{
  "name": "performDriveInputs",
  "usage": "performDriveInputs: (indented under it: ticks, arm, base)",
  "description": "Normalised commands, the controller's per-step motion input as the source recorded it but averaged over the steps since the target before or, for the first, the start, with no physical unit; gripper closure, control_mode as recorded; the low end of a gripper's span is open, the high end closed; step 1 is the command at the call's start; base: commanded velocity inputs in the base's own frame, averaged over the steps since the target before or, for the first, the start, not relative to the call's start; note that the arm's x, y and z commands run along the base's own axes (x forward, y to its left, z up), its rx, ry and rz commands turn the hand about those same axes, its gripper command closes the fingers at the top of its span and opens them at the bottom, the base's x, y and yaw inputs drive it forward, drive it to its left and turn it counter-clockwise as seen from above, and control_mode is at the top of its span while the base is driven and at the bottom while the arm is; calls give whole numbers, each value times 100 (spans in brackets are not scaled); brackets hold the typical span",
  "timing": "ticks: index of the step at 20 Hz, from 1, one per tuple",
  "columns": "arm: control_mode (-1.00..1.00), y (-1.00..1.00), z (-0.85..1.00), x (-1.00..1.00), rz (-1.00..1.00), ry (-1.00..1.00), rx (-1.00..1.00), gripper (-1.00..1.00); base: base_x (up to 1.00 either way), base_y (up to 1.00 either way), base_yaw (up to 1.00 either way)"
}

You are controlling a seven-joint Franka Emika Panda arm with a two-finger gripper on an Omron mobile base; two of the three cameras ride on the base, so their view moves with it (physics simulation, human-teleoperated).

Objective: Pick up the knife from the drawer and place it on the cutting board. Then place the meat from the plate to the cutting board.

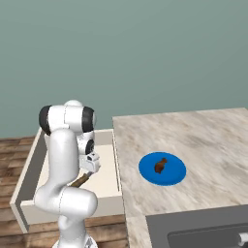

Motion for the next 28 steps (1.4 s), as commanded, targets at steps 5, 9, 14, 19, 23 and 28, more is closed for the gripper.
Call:
performDriveInputs:
  ticks: [5,9,14,19,23,28]
  arm:
    - [-100,8,-30,10,0,11,0,-100]
    - [-100,0,-27,0,-4,6,0,-100]
    - [-100,0,-20,-2,-8,4,0,-100]
    - [-100,0,-3,-19,-11,0,0,-100]
    - [-100,0,0,-23,-11,0,0,-100]
    - [-100,0,0,-11,-11,0,0,-100]
  base:
    - [0,0,0]
    - [0,0,0]
    - [0,0,0]
    - [0,0,0]
    - [0,0,0]
    - [0,0,0]
